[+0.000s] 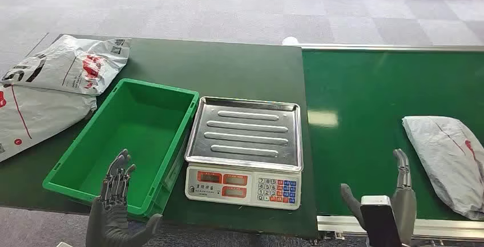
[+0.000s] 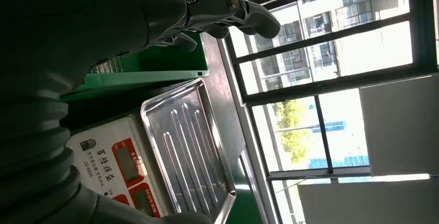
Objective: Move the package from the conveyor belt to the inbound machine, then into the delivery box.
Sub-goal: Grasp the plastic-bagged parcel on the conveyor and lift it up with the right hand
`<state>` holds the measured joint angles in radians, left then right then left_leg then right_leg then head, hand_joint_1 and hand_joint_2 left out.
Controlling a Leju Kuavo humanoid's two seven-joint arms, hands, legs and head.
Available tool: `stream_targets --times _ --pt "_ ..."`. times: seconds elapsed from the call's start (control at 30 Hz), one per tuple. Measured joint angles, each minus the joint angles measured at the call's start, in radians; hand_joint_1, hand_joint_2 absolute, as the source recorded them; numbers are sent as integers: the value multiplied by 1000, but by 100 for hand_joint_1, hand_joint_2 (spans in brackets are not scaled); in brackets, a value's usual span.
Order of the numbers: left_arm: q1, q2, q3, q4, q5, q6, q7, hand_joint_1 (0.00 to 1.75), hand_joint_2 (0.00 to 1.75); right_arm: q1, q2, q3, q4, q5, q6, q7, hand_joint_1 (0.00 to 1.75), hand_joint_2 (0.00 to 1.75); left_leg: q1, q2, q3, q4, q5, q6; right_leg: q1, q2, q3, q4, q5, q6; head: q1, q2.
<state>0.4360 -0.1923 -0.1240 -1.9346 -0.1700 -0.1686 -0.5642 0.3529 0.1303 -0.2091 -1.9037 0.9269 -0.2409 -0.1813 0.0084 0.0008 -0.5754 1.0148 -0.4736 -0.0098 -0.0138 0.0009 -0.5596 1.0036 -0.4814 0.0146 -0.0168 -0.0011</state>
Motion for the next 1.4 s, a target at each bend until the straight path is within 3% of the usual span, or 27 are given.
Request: stream_targets --times 0.1,0.2,0.33,0.43,0.77,1.03,1.23,1.27,1.37,1.4 --pt "1 0 8 -6 5 -6 5 0 175 -83 -37 -118 86 123 38 78 0 175 -1 0 0 0 0 1 -1 0 1 0 1 1 0 0" --pt "8 0 25 -17 13 2 8 0 175 -233 -139 -249 283 203 38 153 0 175 -2 0 -5 1 1 2 -2 1 1 -1 3 4 0 0" --pt "22 0 33 -37 18 30 8 0 175 -398 -269 -308 536 243 7 217 0 175 -3 0 -1 2 3 4 -3 1 0 -1 5 5 0 0" --pt "33 0 38 -48 19 39 9 0 175 -461 -322 -317 651 260 -1 242 0 175 -3 -2 0 2 5 5 -3 -1 0 0 6 5 0 0" --pt "41 0 52 -63 20 47 13 0 175 -538 -411 -329 829 252 23 275 0 175 -3 -2 -2 1 5 4 -3 -1 -1 0 4 4 0 0" --pt "37 20 53 -51 34 111 -11 0 175 -634 -469 -339 1202 217 286 323 0 175 -3 -3 -1 1 5 4 -3 -2 0 -1 5 5 0 0" --pt "32 39 49 -33 41 127 -19 0 175 -696 -501 -339 1372 201 337 316 0 175 2 -1 7 1 2 4 2 0 8 -5 4 4 0 0" --pt "31 41 48 -32 41 127 -20 0 175 -703 -504 -339 1387 201 339 316 25 175 3 -1 8 1 2 4 3 -1 10 -6 3 4 0 0" --pt "31 46 47 -29 42 127 -20 0 175 -718 -511 -339 1419 197 342 311 156 175 3 -2 10 1 2 4 3 -1 13 -7 4 4 0 0" --pt "31 47 47 -28 42 127 -20 0 175 -721 -512 -339 1425 193 339 305 175 175 3 -2 10 1 3 5 3 -2 14 -8 4 5 0 0"
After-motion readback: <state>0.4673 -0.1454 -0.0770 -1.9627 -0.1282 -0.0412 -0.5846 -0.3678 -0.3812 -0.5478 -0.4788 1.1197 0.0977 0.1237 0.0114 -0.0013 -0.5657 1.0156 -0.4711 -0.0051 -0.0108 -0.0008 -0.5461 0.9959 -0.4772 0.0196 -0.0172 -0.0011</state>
